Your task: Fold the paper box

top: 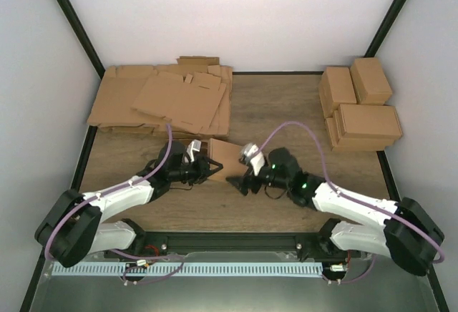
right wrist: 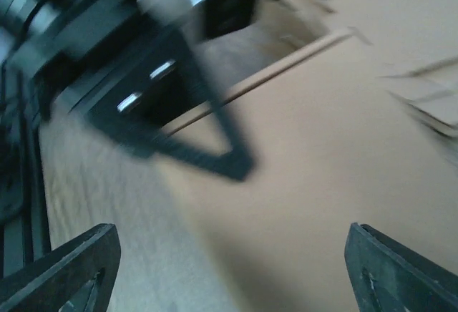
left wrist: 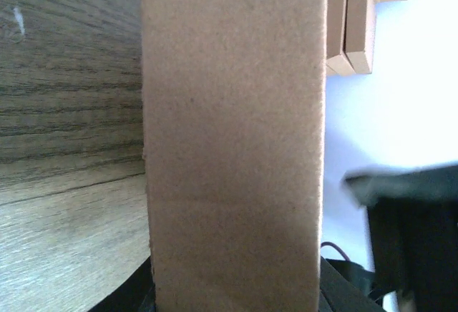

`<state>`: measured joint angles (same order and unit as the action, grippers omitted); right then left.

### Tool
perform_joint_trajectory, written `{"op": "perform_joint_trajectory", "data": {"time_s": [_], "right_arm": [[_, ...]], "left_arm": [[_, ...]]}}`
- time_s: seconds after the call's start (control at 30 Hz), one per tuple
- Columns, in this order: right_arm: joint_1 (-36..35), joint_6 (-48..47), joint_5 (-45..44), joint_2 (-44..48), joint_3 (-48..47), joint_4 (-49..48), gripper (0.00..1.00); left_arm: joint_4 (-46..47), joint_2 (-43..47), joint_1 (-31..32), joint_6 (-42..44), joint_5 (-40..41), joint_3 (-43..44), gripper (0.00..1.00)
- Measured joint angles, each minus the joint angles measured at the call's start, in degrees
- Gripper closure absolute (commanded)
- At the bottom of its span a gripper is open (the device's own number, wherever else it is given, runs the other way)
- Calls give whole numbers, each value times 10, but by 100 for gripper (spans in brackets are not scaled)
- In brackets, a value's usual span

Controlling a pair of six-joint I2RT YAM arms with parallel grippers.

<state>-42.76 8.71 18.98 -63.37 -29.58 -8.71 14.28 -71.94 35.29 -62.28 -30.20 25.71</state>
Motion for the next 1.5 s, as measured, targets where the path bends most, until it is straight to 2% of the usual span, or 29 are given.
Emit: {"op": "perform_joint_trajectory", "data": {"time_s": [0.1,0.17,0.4,0.63,0.83,1.03,1.2,1.3,1.4,1.5], "right_arm": [[-101,-103,-63,-4,28,-32,12],[-143,-161,-109,-26,32,-49,13],[-244,-333,-333,-165,14,-142,13],[-264,-390,-468,-238,-14,-215,18],[-292,-448,-553,-291,-20,-270,37],[-301,-477,-586,-300,-22,-291,57],[-303,-510,-602,-300,-22,-300,62],[-303,-524,-605,-300,-22,-309,59],[-303,-531,-606,-300,-22,-314,39],[-304,-535,-599,-297,-21,-317,30]], "left_arm": [[-12,15,0,-9,1,5,73],[-19,21,0,-18,0,5,73],[-57,36,-5,-48,22,3,73],[-67,79,-6,-78,22,-5,73],[-61,90,-5,-98,14,-22,73],[-60,91,-4,-110,11,-25,71],[-54,93,-4,-143,7,-25,71],[-54,99,-4,-146,9,-25,71],[-55,102,-4,-143,12,-25,72],[-58,102,-4,-131,14,-25,73]]}}
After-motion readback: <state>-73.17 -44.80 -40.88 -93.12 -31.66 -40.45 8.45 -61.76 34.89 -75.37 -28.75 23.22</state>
